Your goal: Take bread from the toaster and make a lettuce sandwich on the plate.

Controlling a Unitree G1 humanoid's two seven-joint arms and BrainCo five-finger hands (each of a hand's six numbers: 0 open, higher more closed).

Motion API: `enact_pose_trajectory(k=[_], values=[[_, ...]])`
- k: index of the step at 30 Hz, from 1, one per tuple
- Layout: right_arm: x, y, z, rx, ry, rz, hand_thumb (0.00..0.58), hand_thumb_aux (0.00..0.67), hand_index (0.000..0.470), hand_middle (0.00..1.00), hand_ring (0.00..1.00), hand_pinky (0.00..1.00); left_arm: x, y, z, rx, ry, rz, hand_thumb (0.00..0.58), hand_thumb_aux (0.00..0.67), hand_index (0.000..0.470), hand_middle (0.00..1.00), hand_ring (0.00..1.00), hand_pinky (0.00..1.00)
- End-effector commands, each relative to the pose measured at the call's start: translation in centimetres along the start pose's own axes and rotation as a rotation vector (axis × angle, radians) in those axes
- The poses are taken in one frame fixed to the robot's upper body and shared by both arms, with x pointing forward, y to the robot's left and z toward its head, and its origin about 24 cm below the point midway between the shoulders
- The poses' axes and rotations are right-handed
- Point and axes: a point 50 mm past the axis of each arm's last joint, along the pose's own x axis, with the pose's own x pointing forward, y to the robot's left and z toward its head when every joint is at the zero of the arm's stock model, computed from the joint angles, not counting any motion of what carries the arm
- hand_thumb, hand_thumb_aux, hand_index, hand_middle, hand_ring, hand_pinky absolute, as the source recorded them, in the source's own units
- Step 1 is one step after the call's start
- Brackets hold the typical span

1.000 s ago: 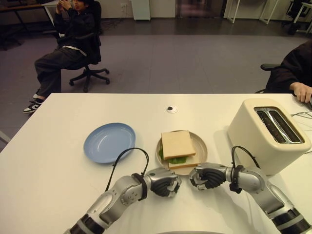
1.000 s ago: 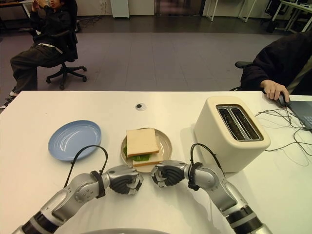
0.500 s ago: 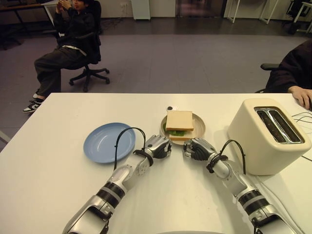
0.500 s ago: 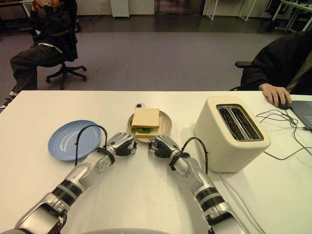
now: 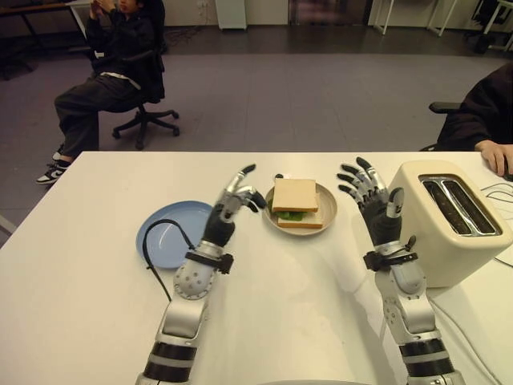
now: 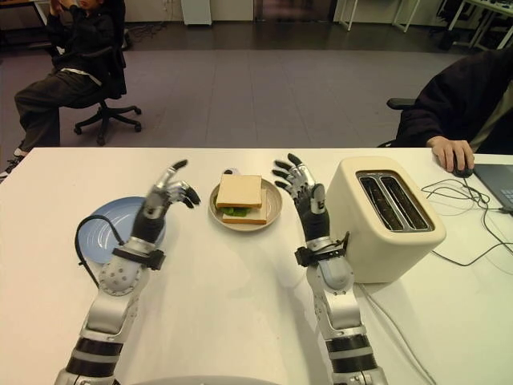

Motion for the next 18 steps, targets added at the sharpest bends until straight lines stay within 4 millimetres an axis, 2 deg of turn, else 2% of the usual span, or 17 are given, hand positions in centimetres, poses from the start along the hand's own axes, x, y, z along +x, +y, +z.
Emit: enact_pose_trajectory(k=[1,3,6,11,14,18], values=[[-1.4,-1.1,0.5,0.026,0.008,-0.057,0.000,0.000,0.000,0.00,0.00,0.00,-1.7,1.8,-0.3,-0.064,0.041,0.125,0.000,0.000,0.000,0.00,0.00,0.00],[-2.2,-1.6,0.3,0.009,0.030,-0.048,0.000,0.000,0.000,0.00,0.00,0.00,-2.5,2.3,-0.6,-0.087,0.066,0.148,0.000,0.000,0.000,0.00,0.00,0.00],[-2.4,-1.7,-0.6,0.067,0.146,-0.006,0.000,0.000,0.000,0.00,0.00,0.00,-2.9,2.8,-0.9,-0.110,0.093,0.181,0.000,0.000,0.000,0.00,0.00,0.00],[-3.7,-0.9,-1.5,0.099,0.295,0.142,0.000,0.000,0.000,0.00,0.00,0.00,-2.9,1.6,-0.8,-0.065,0.101,0.064,0.000,0.000,0.000,0.00,0.00,0.00],[-3.7,-2.1,-2.2,0.144,0.340,0.103,0.000,0.000,0.000,0.00,0.00,0.00,-3.3,0.8,-0.6,-0.096,0.096,-0.019,0.000,0.000,0.000,0.00,0.00,0.00],[-4.0,-3.3,-3.0,0.217,0.391,0.085,0.000,0.000,0.000,0.00,0.00,0.00,-3.4,0.6,-0.4,-0.136,0.082,-0.045,0.000,0.000,0.000,0.00,0.00,0.00]])
